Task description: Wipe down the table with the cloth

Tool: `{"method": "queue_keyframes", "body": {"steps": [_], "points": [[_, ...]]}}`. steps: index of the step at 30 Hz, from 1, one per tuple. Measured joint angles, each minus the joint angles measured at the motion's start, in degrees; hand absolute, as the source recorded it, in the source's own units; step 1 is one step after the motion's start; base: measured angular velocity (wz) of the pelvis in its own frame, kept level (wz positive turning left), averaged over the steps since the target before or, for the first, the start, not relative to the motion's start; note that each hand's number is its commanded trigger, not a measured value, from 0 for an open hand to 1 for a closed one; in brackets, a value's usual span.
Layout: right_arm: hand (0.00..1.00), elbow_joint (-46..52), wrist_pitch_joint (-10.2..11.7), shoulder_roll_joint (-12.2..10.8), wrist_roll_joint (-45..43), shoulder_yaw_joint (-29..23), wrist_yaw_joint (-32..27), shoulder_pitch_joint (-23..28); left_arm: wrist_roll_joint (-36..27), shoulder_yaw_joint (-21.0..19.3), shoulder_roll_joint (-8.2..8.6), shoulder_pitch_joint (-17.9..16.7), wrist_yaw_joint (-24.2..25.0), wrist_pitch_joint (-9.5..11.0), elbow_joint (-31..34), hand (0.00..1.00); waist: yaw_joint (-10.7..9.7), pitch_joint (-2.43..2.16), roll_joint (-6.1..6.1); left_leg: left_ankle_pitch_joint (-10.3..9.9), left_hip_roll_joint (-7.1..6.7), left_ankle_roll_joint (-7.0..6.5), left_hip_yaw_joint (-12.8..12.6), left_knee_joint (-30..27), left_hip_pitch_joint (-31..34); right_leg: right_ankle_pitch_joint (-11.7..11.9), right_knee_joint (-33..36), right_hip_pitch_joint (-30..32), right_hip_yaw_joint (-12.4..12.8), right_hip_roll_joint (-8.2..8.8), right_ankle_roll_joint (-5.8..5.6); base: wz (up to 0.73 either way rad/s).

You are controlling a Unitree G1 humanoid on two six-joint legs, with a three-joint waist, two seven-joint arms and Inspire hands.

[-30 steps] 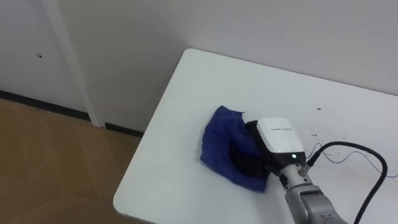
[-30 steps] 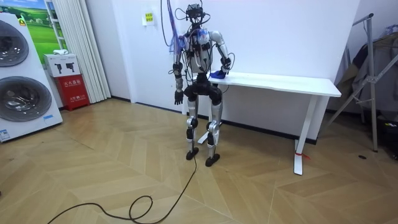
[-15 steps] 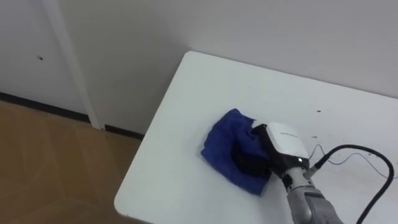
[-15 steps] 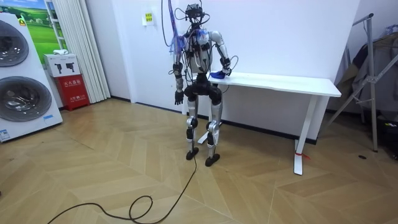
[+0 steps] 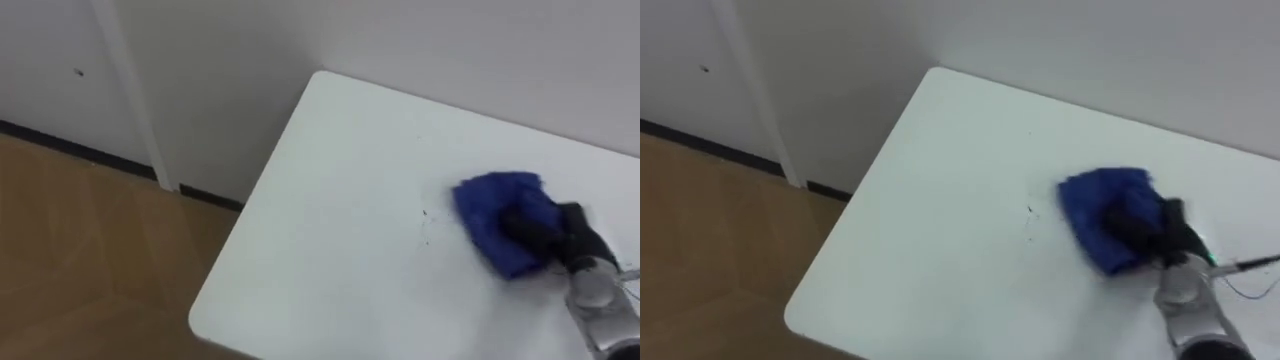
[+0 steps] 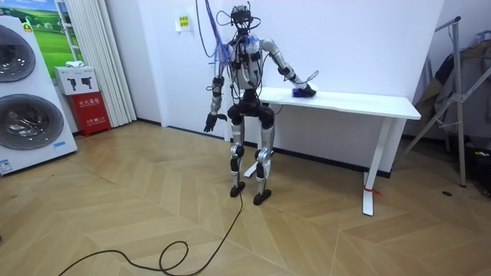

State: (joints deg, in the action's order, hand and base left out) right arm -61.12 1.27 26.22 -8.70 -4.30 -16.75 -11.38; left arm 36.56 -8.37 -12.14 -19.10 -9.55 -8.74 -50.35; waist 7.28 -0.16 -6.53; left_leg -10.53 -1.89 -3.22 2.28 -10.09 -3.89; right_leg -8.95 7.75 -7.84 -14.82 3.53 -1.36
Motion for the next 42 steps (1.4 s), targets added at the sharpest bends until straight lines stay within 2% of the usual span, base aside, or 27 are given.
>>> {"method": "queue_keyframes", "body": {"steps": [4, 8, 9, 13, 15, 17, 18, 19, 21, 22, 23, 24, 25, 26, 27, 28, 30, 31, 32, 33, 34, 36, 37, 38, 39, 40, 42], "points": [[1.0, -1.71, 0.66, 1.9, 0.6, -6.34, 0.48, 5.9, -0.23, -4.79, -0.04, -1.16, -0.1, 0.42, -0.16, 0.0, -2.03, -0.14, -0.53, 0.0, 0.36, 0.0, -2.25, 0.6, -1.47, -0.01, -0.12, -0.83, 0.77, -0.16, -0.01, -0.09], [1.0, -2.03, 1.39, 2.04, -0.49, -8.69, 0.3, 9.9, -1.0, -4.98, -0.03, -1.62, -0.28, 1.13, -0.54, 0.0, -3.7, -0.18, -0.39, -0.36, 0.64, -0.15, -3.84, 0.86, -3.88, -0.07, -0.04, -2.62, 2.26, -0.32, -0.1, -0.2], [1.0, -1.99, 1.42, 2.03, -0.83, -9.5, 0.29, 10.63, -0.99, -5.0, 0.06, -1.32, -0.49, 1.66, -0.53, 0.0, -3.99, -0.23, -0.07, -1.57, 1.22, 0.05, -3.95, 0.97, -4.1, -0.1, -0.05, -2.73, 2.32, -0.71, -0.15, -0.32], [1.0, -1.7, 1.11, 1.97, -1.19, -10.03, 0.04, 12.03, -0.99, -4.9, 0.37, -0.41, -0.98, 1.83, -0.53, 0.0, -4.03, -0.25, -0.07, -2.12, 1.26, 0.11, -5.23, 0.75, -5.27, -0.18, 0.04, -3.57, 2.79, -0.84, -0.27, -0.27], [1.0, -0.15, -0.13, 1.42, -2.89, -9.35, -0.71, 11.9, -1.0, -4.68, 0.47, 0.59, -1.31, 1.79, -0.7, 0.0, -3.96, -0.26, -0.05, -2.11, 1.17, 0.12, -5.85, 0.47, -5.04, -0.17, 0.18, -3.24, 3.14, -0.74, -0.27, -0.21], [1.0, 1.65, -2.1, 0.47, -3.02, -7.8, -2.0, 10.84, -1.1, -3.04, 0.48, 0.86, -1.67, 1.65, -0.86, 0.0, -3.27, -0.24, 0.19, -2.01, 1.23, 0.24, -6.64, 0.53, -5.2, -0.17, 0.35, -3.23, 3.38, -0.76, -0.25, -0.25], [1.0, 3.79, -4.36, -0.02, -3.68, -6.02, -2.69, 10.12, -1.03, -1.6, 0.75, 1.06, -1.69, 1.57, -1.1, 0.0, -2.32, -0.11, 0.51, -1.97, 1.45, 0.3, -7.51, 0.54, -5.42, -0.13, 0.78, -2.91, 3.86, -0.88, -0.19, -0.28], [1.0, 5.54, -5.52, -0.37, -5.06, -4.92, -2.72, 9.76, -1.03, -0.88, 0.86, 1.1, -1.73, 1.51, -1.37, 0.0, -1.97, -0.06, 0.63, -1.94, 1.57, 0.34, -7.95, 0.53, -5.48, -0.06, 1.06, -2.64, 4.03, -0.93, -0.07, -0.43], [1.0, 14.7, -9.08, -3.61, -13.76, 2.8, -1.47, 7.19, -0.74, 1.06, 1.34, 2.37, -1.45, 0.93, -3.02, 0.0, 0.63, 0.0, 0.81, -1.71, 2.48, 0.75, -10.2, 0.48, -4.93, 0.47, 2.13, -0.65, 3.86, -1.42, 0.77, -0.53], [1.0, 16.64, -9.52, -4.67, -16.17, 5.26, -0.78, 5.82, -0.74, 1.68, 1.33, 2.57, -1.43, 0.6, -3.58, 0.0, 1.2, -0.01, 0.82, -1.63, 2.65, 0.88, -10.44, 0.46, -4.78, 0.62, 2.14, -0.35, 3.88, -1.58, 1.0, -0.34], [1.0, 19.88, -9.72, -6.98, -21.28, 10.08, 1.56, 2.24, -0.8, 2.68, 1.4, 3.15, -1.1, 0.05, -4.12, 0.0, 1.48, 0.06, 0.78, -1.46, 2.84, 1.14, -10.33, 0.42, -4.4, 0.79, 2.13, -0.02, 3.67, -1.74, 1.26, 0.0], [1.0, 22.97, -9.44, -8.88, -25.11, 14.46, 3.94, -0.74, -0.81, 3.18, 1.61, 3.66, -1.02, -0.07, -4.4, 0.0, 2.62, 0.18, 0.87, -1.24, 2.95, 1.38, -9.88, 0.46, -4.06, 0.88, 2.0, 0.12, 3.15, -1.83, 1.41, 0.13], [1.0, 24.13, -9.17, -9.56, -26.34, 16.26, 5.09, -2.11, -0.81, 3.24, 1.79, 3.97, -1.02, -0.07, -4.35, 0.0, 3.48, 0.28, 0.98, -1.18, 3.01, 1.47, -9.74, 0.44, -3.94, 0.91, 1.89, 0.16, 3.05, -1.91, 1.46, 0.27], [1.0, 25.41, -8.28, -10.8, -28.37, 18.67, 6.97, -4.65, -0.86, 3.98, 1.99, 4.24, -1.01, -0.14, -4.01, 0.0, 4.96, 0.5, 1.25, -1.11, 3.0, 1.58, -8.84, 0.43, -3.85, 0.91, 1.53, 0.11, 2.27, -1.95, 1.48, 0.5], [1.0, 26.79, -7.57, -11.76, -29.61, 19.75, 8.56, -6.03, -0.85, 4.37, 2.02, 3.79, -0.89, -0.2, -3.36, 0.0, 6.21, 0.49, 1.3, -0.93, 2.65, 1.56, -7.03, 0.47, -3.63, 0.84, 0.73, -0.46, 1.06, -1.77, 1.45, 0.63], [1.0, 27.09, -7.07, -11.94, -29.8, 19.9, 9.04, -6.45, -0.85, 4.35, 2.07, 3.7, -0.82, -0.24, -3.09, 0.0, 6.8, 0.51, 1.32, -0.79, 2.45, 1.5, -6.1, 0.48, -3.44, 0.77, 0.65, -0.6, 0.01, -1.59, 1.37, 0.94], [1.0, 25.79, -6.06, -11.96, -29.6, 19.91, 9.38, -6.25, -0.88, 4.14, 2.06, 1.71, -0.82, -1.03, -2.23, 0.0, 7.39, 0.51, 1.4, -0.04, 1.59, 1.05, -2.43, 0.52, -2.75, 0.43, 0.45, -1.58, -3.52, -0.71, 0.83, 1.0], [1.0, 24.72, -6.02, -11.96, -29.49, 19.99, 9.24, -5.69, -0.88, 4.18, 2.05, 0.86, -0.84, -1.25, -2.22, 0.0, 7.49, 0.54, 1.47, 0.02, 1.35, 0.95, -1.69, 0.59, -2.74, 0.35, 0.34, -1.87, -3.82, -0.58, 0.69, 0.8], [1.0, 21.68, -5.49, -11.96, -28.85, 19.72, 7.8, -4.16, -0.89, 4.13, 2.04, -0.67, -0.87, -1.65, -2.23, 0.0, 7.46, 0.56, 1.52, 0.13, 0.91, 0.74, -0.74, 0.6, -2.73, 0.17, -0.02, -2.58, -4.39, -0.4, 0.4, 0.6], [1.0, 21.41, -2.78, -11.81, -26.53, 18.19, 4.76, -1.35, -0.89, 3.97, 2.06, -2.11, -0.87, -1.93, -2.24, 0.0, 6.81, 0.56, 1.6, 0.18, 0.66, 0.67, -0.68, 0.52, -2.93, 0.12, -0.06, -3.3, -4.5, 0.04, 0.33, 0.55], [1.0, 21.26, -1.39, -11.8, -25.49, 17.51, 3.39, 0.02, -0.85, 3.88, 2.06, -2.59, -0.88, -2.05, -2.25, 0.0, 6.52, 0.52, 1.58, 0.18, 0.53, 0.67, -0.68, 0.45, -3.03, 0.04, -0.02, -3.61, -4.58, 0.37, 0.2, 0.51], [1.0, 20.99, 2.73, -11.79, -20.85, 14.26, -1.5, 5.39, -0.59, 3.76, 2.06, -2.43, -0.89, -1.81, -2.52, 0.0, 4.86, 0.48, 1.67, 0.15, -0.28, 0.61, -0.78, 0.52, -3.19, -0.76, 0.06, -4.62, -5.31, 1.32, -1.06, 0.52], [1.0, 20.99, 3.43, -11.78, -19.63, 13.36, -2.55, 6.67, -0.46, 3.63, 2.05, -2.36, -0.89, -1.62, -2.51, 0.0, 4.48, 0.42, 1.76, 0.15, -0.48, 0.59, -0.82, 0.6, -3.24, -0.86, 0.05, -4.87, -5.19, 1.5, -1.21, 0.44], [1.0, 20.99, 4.54, -11.75, -19.28, 11.21, -4.67, 8.86, 1.54, 2.77, 2.25, -2.7, -0.89, -1.38, -2.39, 0.0, 3.58, 0.23, 1.97, 0.11, -0.89, 0.2, -1.06, 0.8, -3.57, -1.25, 0.1, -5.37, -4.73, 1.94, -1.83, 0.22], [1.0, 20.99, 4.85, -11.29, -19.28, 8.99, -6.56, 11.11, 3.46, 1.88, 2.41, -2.58, -0.9, -1.34, -1.38, 0.0, 3.16, -0.34, 2.29, -0.23, -0.95, -0.53, -1.74, 0.84, -3.73, -1.39, 0.1, -5.53, -4.24, 2.01, -2.04, 0.09], [1.0, 20.99, 4.94, -10.94, -19.12, 8.12, -7.26, 12.12, 3.88, 1.53, 2.38, -2.7, -0.94, -1.33, -0.93, 0.0, 3.06, -0.56, 2.41, -0.36, -0.97, -0.73, -2.0, 0.84, -3.76, -1.4, 0.09, -5.52, -4.15, 1.9, -2.06, -0.14], [1.0, 20.82, 5.3, -9.78, -17.43, 5.71, -9.51, 15.11, 4.02, -0.16, 2.41, -2.71, -1.2, -1.22, -0.24, 0.0, 1.9, -0.73, 2.57, -0.58, -1.28, -1.09, -2.2, 0.81, -3.86, -1.4, 0.15, -5.82, -3.78, 2.0, -2.06, -0.16]]}}
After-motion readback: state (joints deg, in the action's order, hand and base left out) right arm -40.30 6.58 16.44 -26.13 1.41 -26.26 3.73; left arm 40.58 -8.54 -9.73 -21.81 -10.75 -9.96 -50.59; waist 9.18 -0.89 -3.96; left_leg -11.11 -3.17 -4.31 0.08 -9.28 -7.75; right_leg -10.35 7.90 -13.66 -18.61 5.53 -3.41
